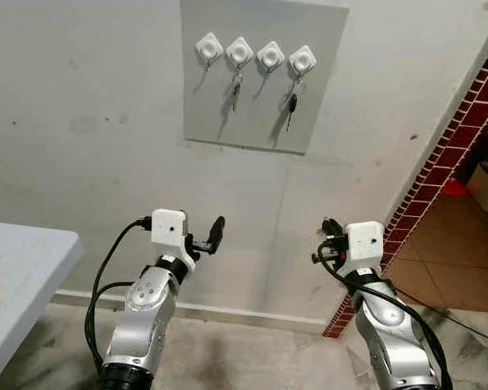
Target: Hang keys on a hook
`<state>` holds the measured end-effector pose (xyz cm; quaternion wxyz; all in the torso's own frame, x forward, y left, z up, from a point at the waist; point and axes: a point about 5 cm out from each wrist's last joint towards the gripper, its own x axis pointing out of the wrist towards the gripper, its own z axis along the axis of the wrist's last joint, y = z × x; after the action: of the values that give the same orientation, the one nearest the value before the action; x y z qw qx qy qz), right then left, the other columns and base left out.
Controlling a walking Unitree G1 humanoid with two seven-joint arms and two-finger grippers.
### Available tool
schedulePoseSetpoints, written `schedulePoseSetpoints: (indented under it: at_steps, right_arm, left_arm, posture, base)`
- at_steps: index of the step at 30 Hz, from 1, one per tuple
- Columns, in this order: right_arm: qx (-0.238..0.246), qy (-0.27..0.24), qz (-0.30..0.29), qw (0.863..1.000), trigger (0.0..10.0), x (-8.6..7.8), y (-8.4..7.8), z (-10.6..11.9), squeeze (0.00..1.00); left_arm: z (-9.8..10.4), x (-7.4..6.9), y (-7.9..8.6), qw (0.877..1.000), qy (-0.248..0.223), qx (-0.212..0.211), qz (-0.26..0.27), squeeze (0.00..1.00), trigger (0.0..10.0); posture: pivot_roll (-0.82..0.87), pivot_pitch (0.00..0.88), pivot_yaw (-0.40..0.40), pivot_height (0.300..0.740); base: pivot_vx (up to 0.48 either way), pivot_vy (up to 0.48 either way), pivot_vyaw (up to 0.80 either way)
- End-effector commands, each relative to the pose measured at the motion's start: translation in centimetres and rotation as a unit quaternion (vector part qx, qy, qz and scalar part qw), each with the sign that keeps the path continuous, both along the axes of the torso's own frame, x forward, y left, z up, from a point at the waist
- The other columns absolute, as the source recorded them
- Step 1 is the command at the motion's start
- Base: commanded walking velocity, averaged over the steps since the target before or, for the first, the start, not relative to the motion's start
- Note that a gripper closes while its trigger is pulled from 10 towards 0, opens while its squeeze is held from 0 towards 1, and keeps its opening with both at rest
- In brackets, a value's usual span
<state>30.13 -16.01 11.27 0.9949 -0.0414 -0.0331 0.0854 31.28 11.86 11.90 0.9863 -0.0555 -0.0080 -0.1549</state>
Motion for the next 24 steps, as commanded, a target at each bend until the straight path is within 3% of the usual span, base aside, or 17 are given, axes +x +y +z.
schedulePoseSetpoints:
  at_steps: [1, 5, 10, 14, 24]
  right_arm:
    - [-0.001, -0.024, 0.011, 1.000, 10.0, 0.3, 0.2, 1.0, 0.00]
    - [0.012, -0.037, 0.010, 0.999, 10.0, 0.2, 0.4, 1.5, 0.00]
    - [0.065, -0.103, 0.024, 0.992, 10.0, 0.0, 0.8, 4.0, 0.00]
    - [0.079, -0.142, 0.007, 0.987, 10.0, 0.0, 0.4, 5.5, 0.00]
    - [0.090, -0.165, -0.024, 0.982, 10.0, -0.3, -0.5, 6.5, 0.00]
  left_arm:
    - [0.6, 0.1, -0.2, 1.000, -0.006, 0.003, -0.007, 0.00, 10.0]
    - [1.0, 0.1, -0.1, 1.000, -0.004, -0.007, -0.006, 0.00, 10.0]
    - [1.7, 0.0, 0.3, 1.000, -0.011, -0.001, -0.007, 0.00, 10.0]
    - [2.5, 0.3, 0.8, 1.000, -0.021, 0.001, 0.000, 0.00, 10.0]
    - [3.7, 0.5, 0.8, 0.999, -0.037, 0.010, -0.010, 0.00, 10.0]
  posture:
    - [0.03, 0.000, -0.049, 0.740]
    - [0.03, 0.000, -0.053, 0.740]
    - [0.03, 0.000, -0.055, 0.740]
    - [0.03, 0.000, -0.056, 0.740]
    - [0.03, 0.000, -0.047, 0.740]
  base:
    - [0.000, 0.000, 0.00]
    - [0.000, 0.000, 0.00]
    - [0.000, 0.000, 0.00]
    - [0.000, 0.000, 0.00]
    - [0.000, 0.000, 0.00]
